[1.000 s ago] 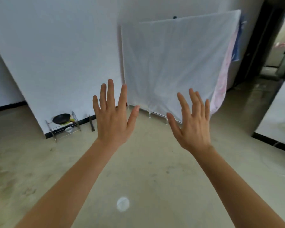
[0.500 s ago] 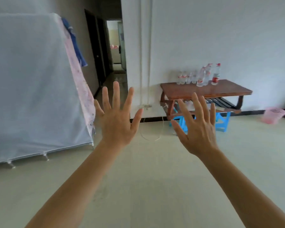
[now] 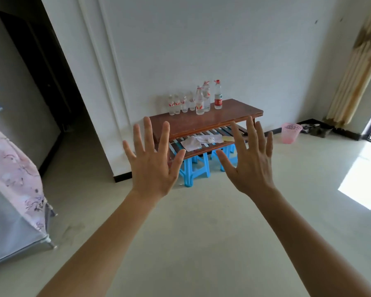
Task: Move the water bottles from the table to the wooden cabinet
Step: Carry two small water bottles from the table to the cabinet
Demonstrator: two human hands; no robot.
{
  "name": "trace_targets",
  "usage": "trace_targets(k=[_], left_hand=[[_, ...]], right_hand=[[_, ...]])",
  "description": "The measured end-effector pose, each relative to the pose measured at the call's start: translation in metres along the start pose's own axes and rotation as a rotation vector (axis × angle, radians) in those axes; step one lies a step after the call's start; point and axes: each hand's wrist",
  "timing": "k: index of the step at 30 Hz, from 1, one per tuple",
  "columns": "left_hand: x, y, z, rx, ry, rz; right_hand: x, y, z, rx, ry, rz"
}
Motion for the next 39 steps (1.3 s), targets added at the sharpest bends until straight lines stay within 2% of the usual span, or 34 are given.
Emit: trace_targets(k=[6, 15, 18, 22, 26, 30, 35, 39], left_hand=[[-0.024, -0.086, 0.053, 0.045, -0.037, -0.025], [-0.084, -0.220, 0.200, 0.050, -0.055, -0.061], [-0.104, -0.292, 0.243, -0.002, -0.049, -0.100], [-0.124, -0.394, 0.295, -0.021, -0.076, -0.050], [-0.135, -0.442, 0.348, -0.044, -0.044, -0.066], [-0.150, -0.501, 0.440, -0.167, -0.062, -0.051], [-0.178, -0.594, 0.540, -0.177, -0.087, -0.080], [-0.197, -0.679, 0.588, -0.219, -0.096, -0.177]], right_hand=[[0.027, -0.082, 0.080, -0.013, -0.036, -0.052], [0.047, -0.214, 0.245, -0.059, 0.028, -0.157], [0.061, -0.281, 0.288, -0.087, 0.051, -0.185], [0.087, -0.364, 0.342, -0.062, 0.067, -0.163], [0.107, -0.393, 0.392, -0.076, 0.053, -0.128], [0.139, -0.445, 0.485, -0.121, 0.048, -0.147], [0.175, -0.530, 0.598, -0.168, 0.050, -0.156], [0.188, -0.617, 0.671, -0.234, 0.022, -0.163]])
Point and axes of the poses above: each hand's wrist, its own y-axis away from the middle knuckle, its own z-axis out of the palm, x = y × z, and after that the axes turned 9 degrees about y, right-handed
